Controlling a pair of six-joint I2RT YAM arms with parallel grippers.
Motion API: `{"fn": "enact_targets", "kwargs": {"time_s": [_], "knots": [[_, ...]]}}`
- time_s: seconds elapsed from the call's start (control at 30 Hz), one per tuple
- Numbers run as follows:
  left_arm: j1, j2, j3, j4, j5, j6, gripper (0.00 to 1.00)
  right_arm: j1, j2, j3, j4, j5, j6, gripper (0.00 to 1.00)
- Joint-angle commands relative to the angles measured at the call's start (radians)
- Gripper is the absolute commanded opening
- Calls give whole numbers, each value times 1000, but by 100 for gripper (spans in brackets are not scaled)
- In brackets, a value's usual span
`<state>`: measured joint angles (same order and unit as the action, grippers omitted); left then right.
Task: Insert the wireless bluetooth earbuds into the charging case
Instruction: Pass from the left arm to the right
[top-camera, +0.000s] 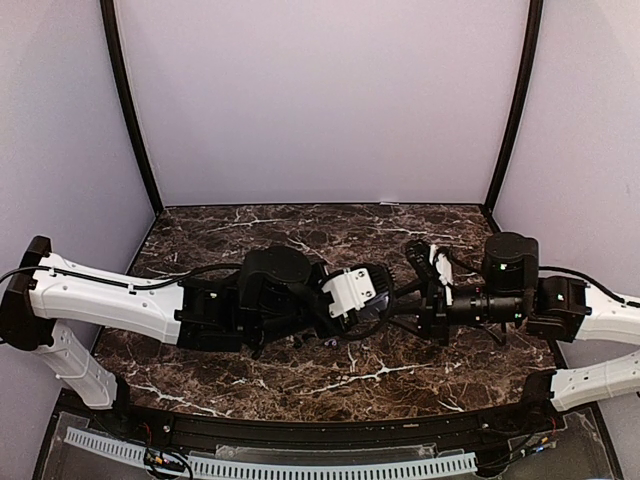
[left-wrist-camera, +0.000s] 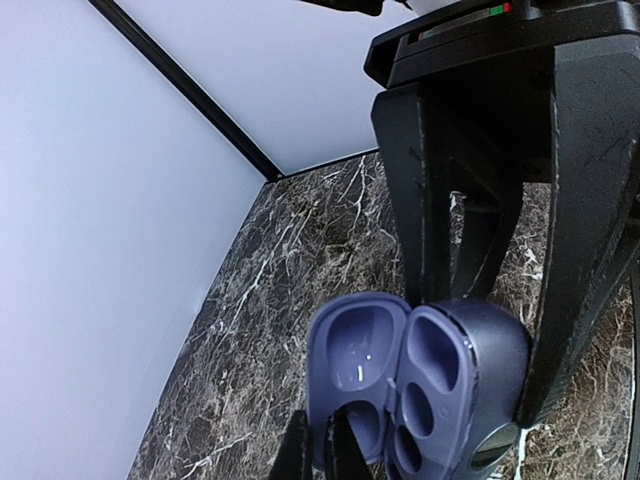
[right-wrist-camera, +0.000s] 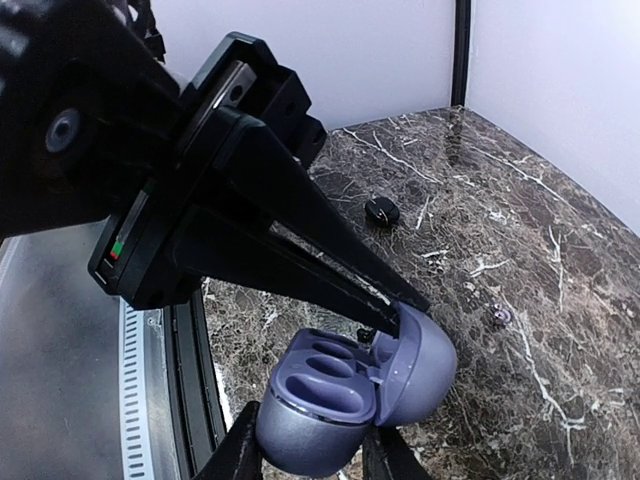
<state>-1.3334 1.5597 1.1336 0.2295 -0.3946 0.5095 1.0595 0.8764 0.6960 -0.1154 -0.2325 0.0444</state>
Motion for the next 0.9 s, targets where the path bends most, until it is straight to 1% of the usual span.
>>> {"fn": "enact_targets", "kwargs": {"time_s": [0.0,0.17,0.23,0.27,0.4,0.5,0.53,0.6,0.77,0.87], "knots": [[-5,1,36,12,-5,1,0,14,-13,23,56,5,3,27],[-10,4,40,8,-12,4,0,14,-13,24,55,33,20,30],[-11,6,43,6,-14,6,0,13,-19,23,57,41,22,38],[-12,8,44,5,-16,7,0,14,-21,21,58,39,22,39],[-13,16,52,3,-21,8,0,13,-22,23,60,29,19,40],[-13,22,61,0,-26,8,0,13,-18,24,57,24,18,38],[-13,23,61,4,-26,8,0,13,-18,24,55,25,16,37],[-13,23,61,6,-26,5,0,13,-20,23,56,27,15,31],[-13,17,57,10,-31,3,0,14,-30,18,57,34,17,12],[-13,8,47,23,-38,0,1,13,-36,15,55,38,22,3]]}}
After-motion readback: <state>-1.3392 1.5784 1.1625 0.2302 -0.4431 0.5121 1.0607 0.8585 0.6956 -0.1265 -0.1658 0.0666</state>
